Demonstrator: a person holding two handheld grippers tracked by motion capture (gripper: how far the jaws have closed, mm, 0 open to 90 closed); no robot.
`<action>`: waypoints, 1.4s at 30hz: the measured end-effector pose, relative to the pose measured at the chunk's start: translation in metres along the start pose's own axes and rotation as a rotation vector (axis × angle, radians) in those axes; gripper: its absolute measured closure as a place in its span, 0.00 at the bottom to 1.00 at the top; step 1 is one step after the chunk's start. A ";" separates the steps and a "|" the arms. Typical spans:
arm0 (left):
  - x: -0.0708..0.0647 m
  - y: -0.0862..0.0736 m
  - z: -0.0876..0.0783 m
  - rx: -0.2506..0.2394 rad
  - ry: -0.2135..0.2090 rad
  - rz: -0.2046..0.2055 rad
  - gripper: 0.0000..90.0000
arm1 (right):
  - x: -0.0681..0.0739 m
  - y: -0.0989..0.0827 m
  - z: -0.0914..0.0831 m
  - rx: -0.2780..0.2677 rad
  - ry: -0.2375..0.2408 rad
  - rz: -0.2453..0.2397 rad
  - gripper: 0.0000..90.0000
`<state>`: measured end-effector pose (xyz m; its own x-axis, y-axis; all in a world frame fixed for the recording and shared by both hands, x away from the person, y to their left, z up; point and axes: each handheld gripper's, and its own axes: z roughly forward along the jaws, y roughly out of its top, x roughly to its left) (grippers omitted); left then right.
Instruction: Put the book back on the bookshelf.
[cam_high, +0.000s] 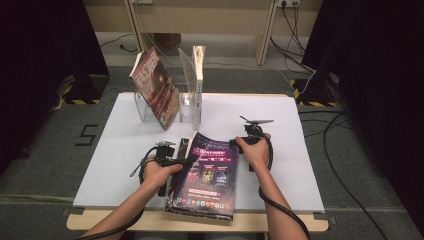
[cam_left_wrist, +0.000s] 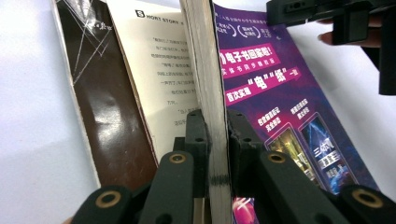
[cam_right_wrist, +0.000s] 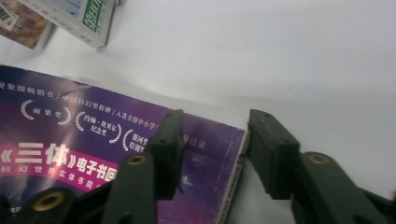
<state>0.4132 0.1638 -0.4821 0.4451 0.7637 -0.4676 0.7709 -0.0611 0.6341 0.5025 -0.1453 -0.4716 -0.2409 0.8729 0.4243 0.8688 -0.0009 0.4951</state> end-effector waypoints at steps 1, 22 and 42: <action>0.001 0.000 0.000 0.003 0.000 -0.001 0.89 | 0.002 0.001 -0.004 -0.015 0.007 0.000 0.73; 0.005 -0.001 -0.003 0.007 0.004 -0.022 0.86 | 0.029 0.002 -0.024 0.025 0.150 0.067 0.89; -0.033 0.031 -0.036 -0.193 0.017 0.165 0.52 | 0.082 0.021 -0.121 -0.401 0.030 -0.046 0.92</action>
<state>0.4059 0.1597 -0.4250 0.5492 0.7640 -0.3386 0.5863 -0.0636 0.8076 0.4485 -0.1326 -0.3345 -0.2934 0.8616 0.4142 0.6207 -0.1579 0.7680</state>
